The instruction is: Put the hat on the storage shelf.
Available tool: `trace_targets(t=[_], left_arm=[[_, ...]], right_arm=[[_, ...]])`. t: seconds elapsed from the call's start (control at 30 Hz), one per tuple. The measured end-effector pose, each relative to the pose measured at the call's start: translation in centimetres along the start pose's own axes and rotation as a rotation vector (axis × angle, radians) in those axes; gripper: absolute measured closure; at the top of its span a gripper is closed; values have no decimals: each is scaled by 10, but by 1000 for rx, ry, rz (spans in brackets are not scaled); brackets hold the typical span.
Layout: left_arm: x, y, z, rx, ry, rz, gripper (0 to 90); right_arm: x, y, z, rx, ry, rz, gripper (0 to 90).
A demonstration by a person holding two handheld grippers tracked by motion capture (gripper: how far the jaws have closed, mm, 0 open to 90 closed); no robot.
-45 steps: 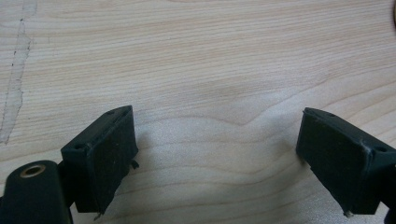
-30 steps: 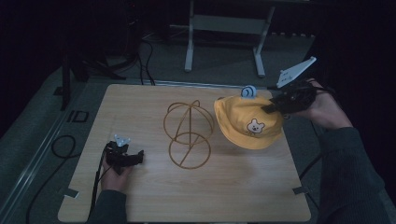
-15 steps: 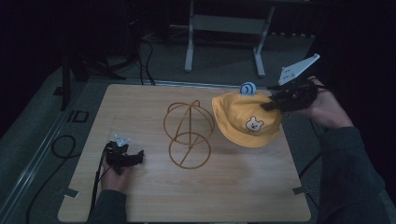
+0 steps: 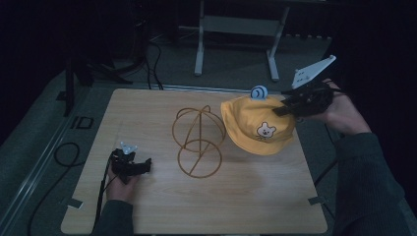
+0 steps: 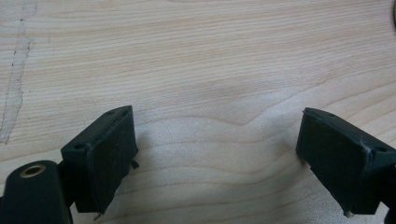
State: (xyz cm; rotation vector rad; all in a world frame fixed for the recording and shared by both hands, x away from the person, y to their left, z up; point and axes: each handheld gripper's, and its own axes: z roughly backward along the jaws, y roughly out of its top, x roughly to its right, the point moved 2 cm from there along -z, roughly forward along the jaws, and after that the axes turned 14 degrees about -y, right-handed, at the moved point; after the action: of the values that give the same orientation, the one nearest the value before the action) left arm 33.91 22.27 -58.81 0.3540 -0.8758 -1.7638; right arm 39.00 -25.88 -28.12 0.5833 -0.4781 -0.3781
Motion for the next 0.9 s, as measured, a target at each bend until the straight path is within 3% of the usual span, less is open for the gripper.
trace_targets(t=[0.9], left_arm=[[0, 0, 0, 1, 0, 0, 121]], right_arm=[[-5, 18, 4, 65, 24, 11, 766]])
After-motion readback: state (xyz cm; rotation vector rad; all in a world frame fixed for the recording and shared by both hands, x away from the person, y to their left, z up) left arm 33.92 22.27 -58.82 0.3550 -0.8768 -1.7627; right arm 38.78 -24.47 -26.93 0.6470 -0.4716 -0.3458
